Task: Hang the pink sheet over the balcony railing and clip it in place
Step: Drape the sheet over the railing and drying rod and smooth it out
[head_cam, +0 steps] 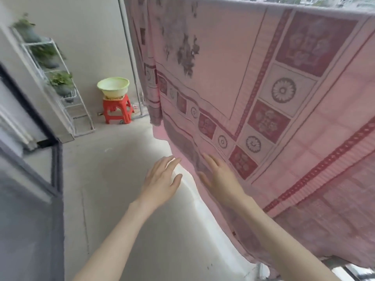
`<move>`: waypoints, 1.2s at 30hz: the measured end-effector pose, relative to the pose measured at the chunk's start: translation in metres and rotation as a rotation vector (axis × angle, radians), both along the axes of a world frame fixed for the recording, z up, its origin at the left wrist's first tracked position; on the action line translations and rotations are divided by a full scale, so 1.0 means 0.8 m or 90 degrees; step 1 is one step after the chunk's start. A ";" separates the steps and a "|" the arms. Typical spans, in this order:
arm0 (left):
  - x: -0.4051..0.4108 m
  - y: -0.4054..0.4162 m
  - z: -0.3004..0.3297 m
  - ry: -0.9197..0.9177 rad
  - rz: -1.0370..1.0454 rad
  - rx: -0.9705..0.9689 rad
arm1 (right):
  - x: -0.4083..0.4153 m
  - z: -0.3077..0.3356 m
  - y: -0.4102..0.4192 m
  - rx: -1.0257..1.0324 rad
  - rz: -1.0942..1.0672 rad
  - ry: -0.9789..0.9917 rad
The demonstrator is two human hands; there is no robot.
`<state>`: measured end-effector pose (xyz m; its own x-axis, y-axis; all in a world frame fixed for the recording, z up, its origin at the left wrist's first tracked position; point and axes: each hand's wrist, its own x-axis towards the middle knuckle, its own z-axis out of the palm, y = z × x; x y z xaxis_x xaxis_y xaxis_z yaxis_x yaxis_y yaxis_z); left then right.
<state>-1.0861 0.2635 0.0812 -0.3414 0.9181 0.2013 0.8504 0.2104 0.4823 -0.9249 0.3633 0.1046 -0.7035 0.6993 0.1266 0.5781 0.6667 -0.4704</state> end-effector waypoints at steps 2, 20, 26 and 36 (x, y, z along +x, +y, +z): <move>-0.035 0.001 0.007 0.008 0.014 0.010 | -0.041 0.002 0.006 0.005 0.008 0.010; -0.307 0.213 0.043 0.025 0.077 0.012 | -0.339 0.031 0.241 0.063 0.072 -0.001; -0.406 0.282 0.055 0.025 0.146 0.034 | -0.444 0.047 0.320 0.060 0.115 -0.016; -0.604 0.368 0.032 -0.005 0.166 0.026 | -0.644 0.039 0.422 0.074 0.120 -0.034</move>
